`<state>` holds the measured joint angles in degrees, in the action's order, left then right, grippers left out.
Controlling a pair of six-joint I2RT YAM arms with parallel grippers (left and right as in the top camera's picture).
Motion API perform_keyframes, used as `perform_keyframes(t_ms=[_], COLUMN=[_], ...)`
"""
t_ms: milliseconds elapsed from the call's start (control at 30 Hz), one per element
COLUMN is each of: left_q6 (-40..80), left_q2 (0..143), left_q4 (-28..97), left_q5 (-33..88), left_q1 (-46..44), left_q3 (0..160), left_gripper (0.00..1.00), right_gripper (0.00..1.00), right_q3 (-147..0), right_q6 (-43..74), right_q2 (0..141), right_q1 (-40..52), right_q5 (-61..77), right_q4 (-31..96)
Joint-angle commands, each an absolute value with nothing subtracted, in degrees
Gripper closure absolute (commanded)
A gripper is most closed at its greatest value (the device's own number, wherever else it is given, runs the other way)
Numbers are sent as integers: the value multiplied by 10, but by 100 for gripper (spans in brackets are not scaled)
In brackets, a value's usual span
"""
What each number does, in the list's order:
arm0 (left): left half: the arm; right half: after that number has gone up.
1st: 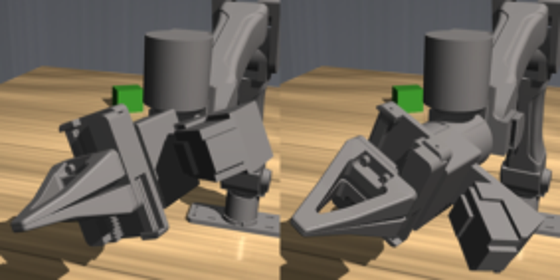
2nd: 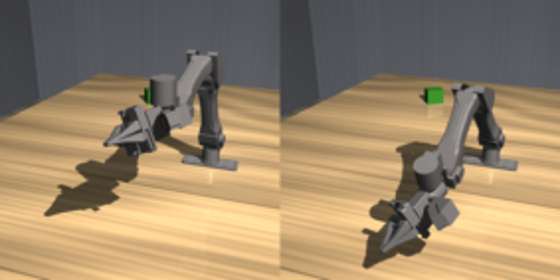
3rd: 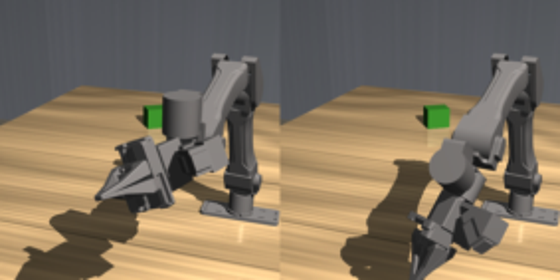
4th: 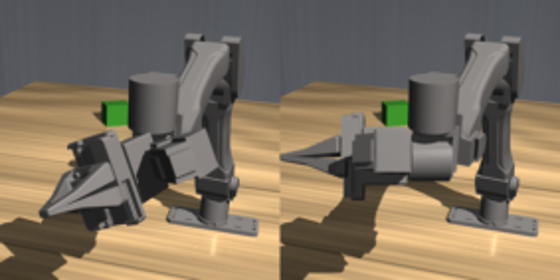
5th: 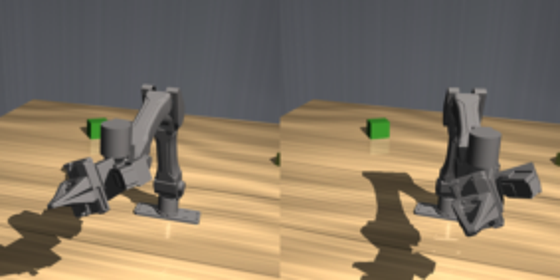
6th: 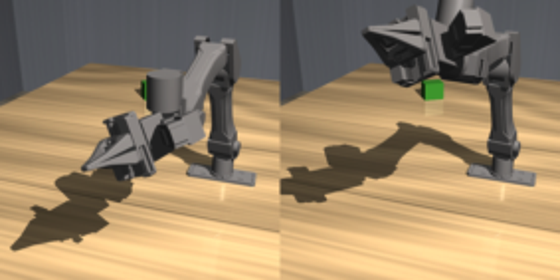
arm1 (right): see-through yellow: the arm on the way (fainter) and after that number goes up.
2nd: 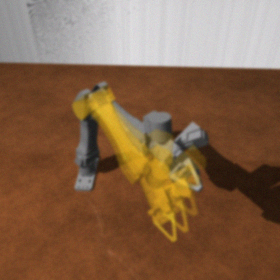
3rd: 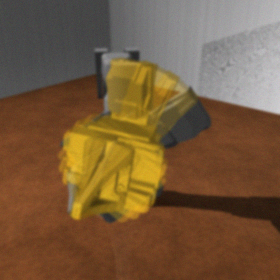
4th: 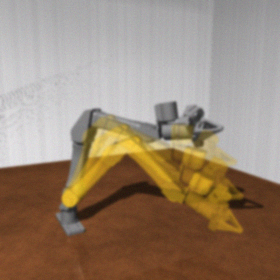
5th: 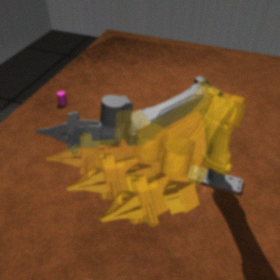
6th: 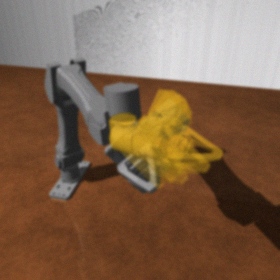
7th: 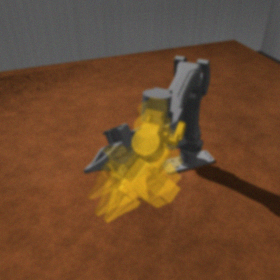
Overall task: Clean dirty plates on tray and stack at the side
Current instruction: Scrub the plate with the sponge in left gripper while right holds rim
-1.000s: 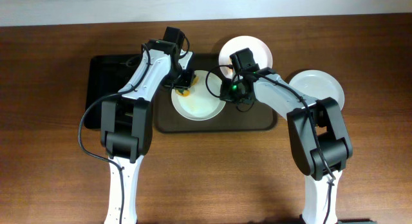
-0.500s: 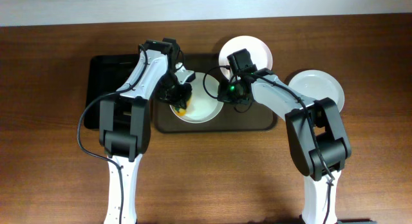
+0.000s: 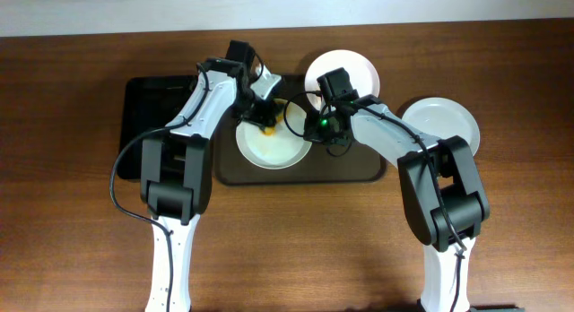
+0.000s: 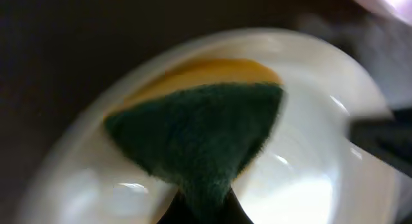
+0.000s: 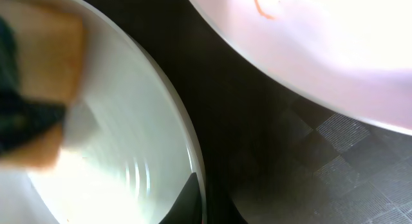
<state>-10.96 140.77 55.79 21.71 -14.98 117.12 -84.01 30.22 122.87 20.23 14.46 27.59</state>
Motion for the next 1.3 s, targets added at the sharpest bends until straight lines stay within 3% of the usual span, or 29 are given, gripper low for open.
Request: perform_keyframes(t_ms=[0,267,467,600,833,1033,1167,1267], left_q6=[-14,48,47,-6,-30,65,68,17], left_q2=[1429,1429,1429,1429,1429,1429,1429,1429], left_q4=[559,661,781,806,733,592,583,615], left_q5=[-11,-131,-111,-20,26,26,31,98], left_q1=[-148,-149,-149,-149,-148,-152,-164,-173], left_q3=[1158,1158,1158,1158,1158,1157,1157,1157], left_gripper=[99,99,99,99,99,99,99,99], right_gripper=[96,96,96,96,96,96,96,96], right_q3=[-846,-846,-846,-846,-846,-846,-846,-846], right_q6=[310,310,310,310,310,310,310,310], right_q2=[1242,1242,1242,1242,1242,1242,1242,1242], right_q1=[199,199,199,199,199,199,199,199], right_q5=[135,135,135,135,135,135,135,135], right_q4=[276,276,276,276,276,276,276,276])
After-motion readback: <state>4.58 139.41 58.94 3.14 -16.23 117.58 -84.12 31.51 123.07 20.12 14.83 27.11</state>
